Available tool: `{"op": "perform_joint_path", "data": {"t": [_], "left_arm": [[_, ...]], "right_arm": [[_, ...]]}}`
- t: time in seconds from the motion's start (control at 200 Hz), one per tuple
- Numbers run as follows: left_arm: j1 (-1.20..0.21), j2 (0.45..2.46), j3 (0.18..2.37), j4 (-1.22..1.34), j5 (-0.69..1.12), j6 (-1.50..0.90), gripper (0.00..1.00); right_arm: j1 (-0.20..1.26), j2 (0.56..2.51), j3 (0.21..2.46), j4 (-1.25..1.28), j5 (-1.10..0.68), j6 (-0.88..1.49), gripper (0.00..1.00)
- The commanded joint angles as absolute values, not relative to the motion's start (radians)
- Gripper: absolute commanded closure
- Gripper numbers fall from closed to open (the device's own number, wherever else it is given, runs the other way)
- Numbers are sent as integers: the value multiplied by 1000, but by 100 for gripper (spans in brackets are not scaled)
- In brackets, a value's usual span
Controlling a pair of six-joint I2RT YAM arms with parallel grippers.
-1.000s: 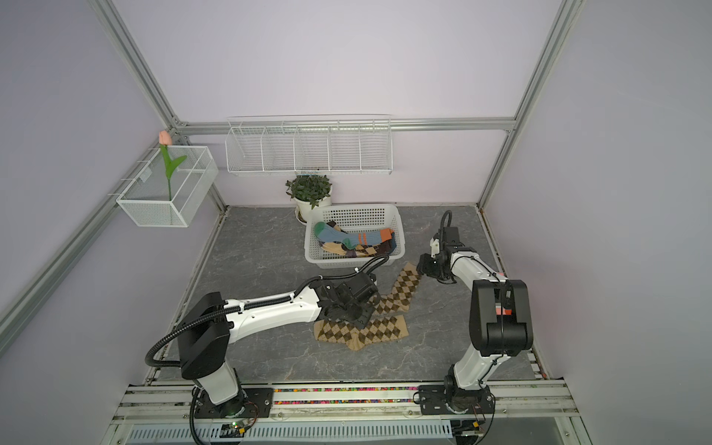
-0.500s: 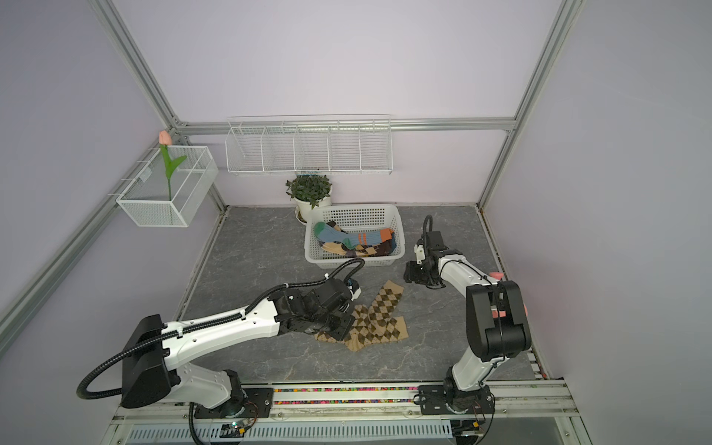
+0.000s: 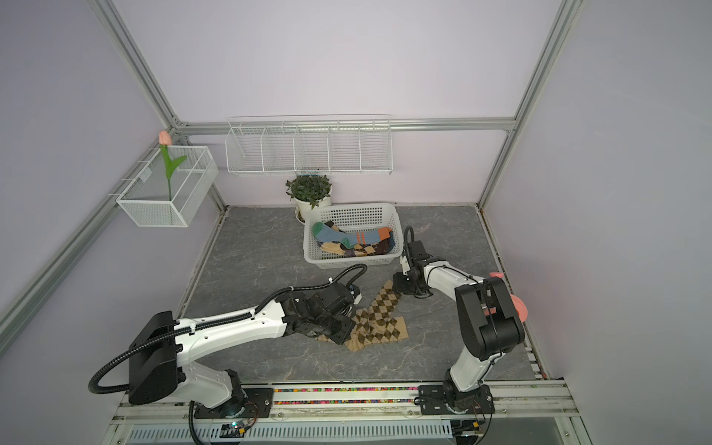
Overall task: Place the socks together as a pair
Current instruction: Pick up the sock at the center of the board.
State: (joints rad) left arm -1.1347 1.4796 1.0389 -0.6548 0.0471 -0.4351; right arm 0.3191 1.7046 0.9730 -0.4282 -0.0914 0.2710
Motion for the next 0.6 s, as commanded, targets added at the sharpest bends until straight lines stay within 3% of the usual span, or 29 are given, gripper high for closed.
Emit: {"op": "perform_joint_path", "data": {"t": [0.0, 0.15, 0.39, 0.595], "left_arm": [[-1130, 1450, 1022, -649, 48, -429, 100], [-1123, 1428, 1012, -646, 44, -432, 100], [-1112, 1406, 1020, -672, 1, -433, 100], [-1053, 1283, 1037, -746, -87, -456, 100]], "right_arm": [[347, 1751, 985, -431, -29, 298, 44], [362, 1784, 1005, -452, 4, 308, 56], [364, 1725, 989, -468, 23, 312, 89], [362, 1513, 980, -528, 27, 302, 93]]}}
